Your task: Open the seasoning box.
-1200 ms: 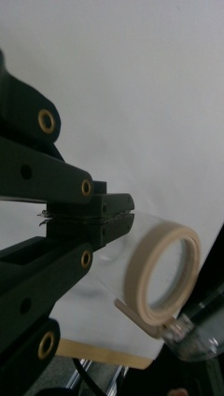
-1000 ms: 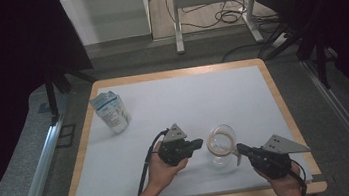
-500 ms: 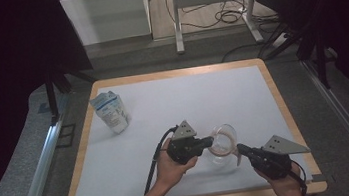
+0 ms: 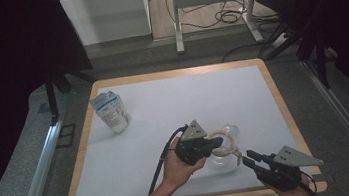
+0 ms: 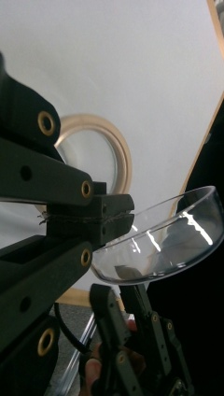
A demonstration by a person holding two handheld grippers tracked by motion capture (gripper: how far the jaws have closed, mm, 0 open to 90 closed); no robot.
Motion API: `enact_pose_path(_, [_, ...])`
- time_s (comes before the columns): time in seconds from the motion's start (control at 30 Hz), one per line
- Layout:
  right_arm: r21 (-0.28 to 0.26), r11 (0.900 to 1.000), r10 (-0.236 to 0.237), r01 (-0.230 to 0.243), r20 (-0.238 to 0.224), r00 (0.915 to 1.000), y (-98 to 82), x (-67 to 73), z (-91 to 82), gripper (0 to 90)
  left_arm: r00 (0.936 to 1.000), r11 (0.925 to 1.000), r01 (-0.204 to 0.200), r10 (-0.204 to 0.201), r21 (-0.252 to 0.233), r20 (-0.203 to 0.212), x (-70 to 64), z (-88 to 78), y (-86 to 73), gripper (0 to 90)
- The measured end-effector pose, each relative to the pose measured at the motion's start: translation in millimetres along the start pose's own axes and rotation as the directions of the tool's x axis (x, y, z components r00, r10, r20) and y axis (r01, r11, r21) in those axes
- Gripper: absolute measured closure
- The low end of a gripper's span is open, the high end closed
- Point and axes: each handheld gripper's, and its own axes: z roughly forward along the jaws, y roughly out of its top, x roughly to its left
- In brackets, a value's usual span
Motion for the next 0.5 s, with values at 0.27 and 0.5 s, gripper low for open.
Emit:
enact_pose_path(0.27, [0.007, 0.999, 0.033, -0.033, -0.004, 0.9995, -16.2, -2.7, -3.2, 55.5, 0.9993, 0.9994, -0.032, 0.032, 0.012, 0.021, -14.4, 9.8, 7.1, 90.0])
enact_pose_path(0.5, [0.006, 1.000, 0.022, -0.022, -0.019, 0.9996, -16.9, 3.4, -0.3, 53.2, 0.9983, 0.9986, -0.051, 0.050, 0.013, 0.030, -20.7, 10.9, 7.1, 89.9])
